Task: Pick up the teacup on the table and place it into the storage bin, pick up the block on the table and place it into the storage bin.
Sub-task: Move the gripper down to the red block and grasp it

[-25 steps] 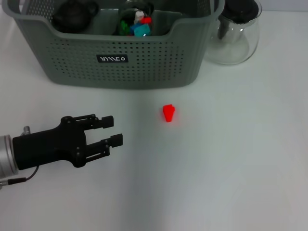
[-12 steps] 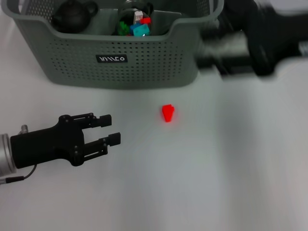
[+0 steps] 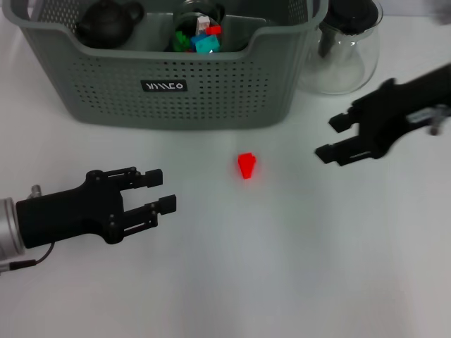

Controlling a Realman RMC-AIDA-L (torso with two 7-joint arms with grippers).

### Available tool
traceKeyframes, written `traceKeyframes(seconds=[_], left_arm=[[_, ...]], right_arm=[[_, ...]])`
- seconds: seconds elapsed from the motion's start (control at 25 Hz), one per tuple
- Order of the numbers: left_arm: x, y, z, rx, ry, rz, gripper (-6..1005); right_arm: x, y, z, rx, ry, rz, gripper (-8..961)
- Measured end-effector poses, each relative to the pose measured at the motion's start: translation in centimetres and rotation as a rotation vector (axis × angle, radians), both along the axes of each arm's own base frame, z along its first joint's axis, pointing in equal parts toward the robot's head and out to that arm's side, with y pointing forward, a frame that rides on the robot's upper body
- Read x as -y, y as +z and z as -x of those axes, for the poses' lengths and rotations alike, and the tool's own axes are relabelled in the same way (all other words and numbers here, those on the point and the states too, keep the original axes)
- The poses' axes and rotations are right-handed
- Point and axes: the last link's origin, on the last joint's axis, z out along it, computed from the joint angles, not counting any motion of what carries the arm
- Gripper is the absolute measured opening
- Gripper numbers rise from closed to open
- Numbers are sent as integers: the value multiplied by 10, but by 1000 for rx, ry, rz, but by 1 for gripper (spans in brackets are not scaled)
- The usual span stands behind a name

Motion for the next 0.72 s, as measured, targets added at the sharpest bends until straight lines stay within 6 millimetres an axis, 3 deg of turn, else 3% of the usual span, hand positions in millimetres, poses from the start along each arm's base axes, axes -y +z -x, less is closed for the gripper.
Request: traceKeyframes(seconds=[0.08,0.12,0.32,0.56,0.72], left_arm=[[1,0,1,2,7,-4,539],[2,1,2,2,11,-5,539],[6,1,5,3,25,-9,539],[6,1,6,0,29,-12,539],[6,1,6,1,29,-12,539]], right_arm=[[-9,-21,9,59,0,12,593],[-9,-21,9,59,0,12,593],[-26,-58,28,133,-39,-12,593],[-39,-87,28,139,-118,-37,594],[-44,-94,25,121,-196,-74,594]])
